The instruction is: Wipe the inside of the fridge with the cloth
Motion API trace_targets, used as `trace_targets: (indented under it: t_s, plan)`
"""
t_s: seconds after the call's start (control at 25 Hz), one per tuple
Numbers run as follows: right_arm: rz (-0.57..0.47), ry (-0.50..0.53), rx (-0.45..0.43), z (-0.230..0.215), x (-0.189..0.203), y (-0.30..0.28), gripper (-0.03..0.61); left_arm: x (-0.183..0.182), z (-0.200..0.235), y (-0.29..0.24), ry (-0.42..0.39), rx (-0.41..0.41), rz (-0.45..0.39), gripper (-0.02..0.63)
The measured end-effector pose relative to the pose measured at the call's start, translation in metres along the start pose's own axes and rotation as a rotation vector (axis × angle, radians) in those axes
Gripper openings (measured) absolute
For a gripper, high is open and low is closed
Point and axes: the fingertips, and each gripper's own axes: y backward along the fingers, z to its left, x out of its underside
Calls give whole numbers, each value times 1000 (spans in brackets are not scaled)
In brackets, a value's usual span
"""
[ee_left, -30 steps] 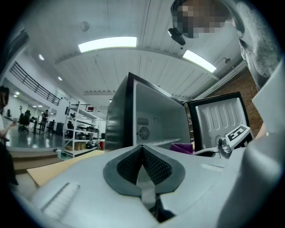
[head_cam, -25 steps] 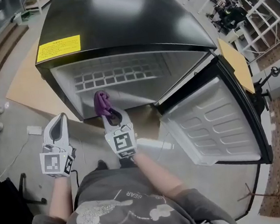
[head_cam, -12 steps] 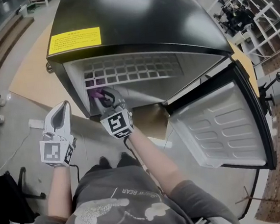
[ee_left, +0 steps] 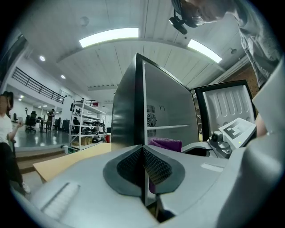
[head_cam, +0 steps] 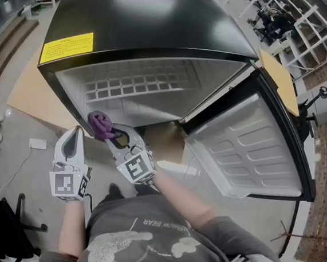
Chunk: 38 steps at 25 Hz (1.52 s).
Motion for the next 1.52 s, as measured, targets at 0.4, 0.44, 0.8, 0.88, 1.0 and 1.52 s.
trace_targets:
  t_s: [0.4,0.44,0.8,0.88,1.0,1.52]
  plan:
    - [265,-97,34,-36,67,-41,41,20,-29,-5,7,-12,30,15]
    - [285,-104,56,-42,71,-40,41,22,-31,-7,6,-10,33,15]
    - [414,-201,349,-125,114,23,41,11,-59,-22,15,34,37,15]
    - [439,-230,423,-145,124,45,41,11,-66,-27,13,50,35,15]
    - [475,-267,511,-167,137,72,41,15,-76,-33,11,73,33,15]
    - [404,-337,706,-229,105,81,41,-2,-97,-45,11,133,15,15]
